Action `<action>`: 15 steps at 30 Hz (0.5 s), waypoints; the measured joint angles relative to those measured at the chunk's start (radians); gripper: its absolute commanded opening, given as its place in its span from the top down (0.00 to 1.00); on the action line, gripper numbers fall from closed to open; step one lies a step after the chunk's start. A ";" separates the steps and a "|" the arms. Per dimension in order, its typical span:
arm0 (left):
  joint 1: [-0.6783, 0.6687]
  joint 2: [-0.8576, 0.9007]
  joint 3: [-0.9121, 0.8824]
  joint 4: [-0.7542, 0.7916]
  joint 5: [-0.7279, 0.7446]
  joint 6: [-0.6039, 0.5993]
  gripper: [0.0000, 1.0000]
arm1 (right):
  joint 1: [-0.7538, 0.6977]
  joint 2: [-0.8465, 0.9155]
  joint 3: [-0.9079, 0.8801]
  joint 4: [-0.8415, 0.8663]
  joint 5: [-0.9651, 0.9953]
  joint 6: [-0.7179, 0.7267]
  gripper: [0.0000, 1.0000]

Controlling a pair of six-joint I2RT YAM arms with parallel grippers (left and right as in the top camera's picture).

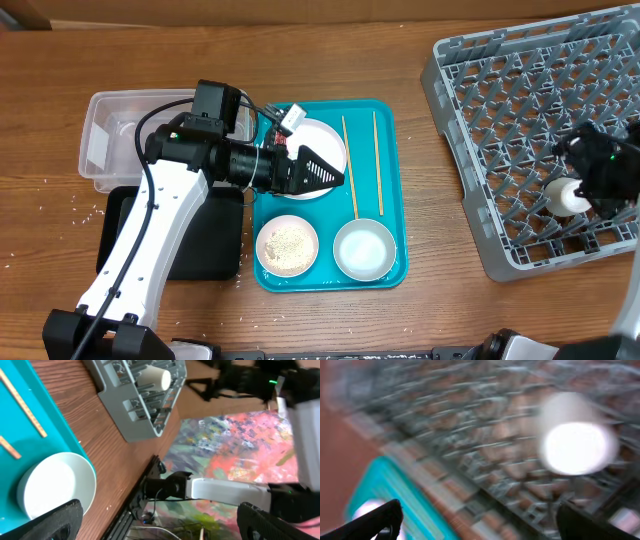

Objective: Sort waste into correct bins and load items into the dishwasher
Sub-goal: 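Grasp the pink rice bowl rim with the left gripper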

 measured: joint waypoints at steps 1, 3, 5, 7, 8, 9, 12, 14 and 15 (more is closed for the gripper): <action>0.000 0.000 0.000 0.000 -0.008 0.000 0.08 | 0.009 -0.022 0.005 -0.003 -0.041 -0.019 0.02; 0.000 0.000 0.000 -0.006 -0.030 -0.001 0.14 | 0.067 -0.094 0.013 -0.037 -0.156 -0.075 0.05; -0.005 0.000 0.000 -0.047 -0.103 -0.020 0.17 | 0.149 -0.127 0.017 -0.083 -0.215 -0.119 0.07; -0.018 0.000 0.001 -0.080 -0.191 -0.049 0.18 | 0.223 -0.131 0.018 -0.107 -0.235 -0.144 0.09; -0.037 0.000 0.001 -0.109 -0.277 -0.076 0.19 | 0.275 -0.129 0.018 -0.116 -0.242 -0.155 0.09; -0.057 0.000 0.001 -0.124 -0.340 -0.100 0.19 | 0.313 -0.128 0.018 -0.117 -0.245 -0.163 0.10; -0.201 0.000 0.000 -0.170 -0.687 -0.257 0.25 | 0.447 -0.127 0.017 -0.113 -0.203 -0.166 0.09; -0.289 0.000 -0.013 -0.170 -0.856 -0.369 0.35 | 0.492 -0.127 0.017 -0.103 -0.156 -0.146 0.09; -0.319 0.000 -0.029 -0.166 -0.919 -0.417 0.39 | 0.498 -0.127 0.017 -0.101 -0.144 -0.140 0.08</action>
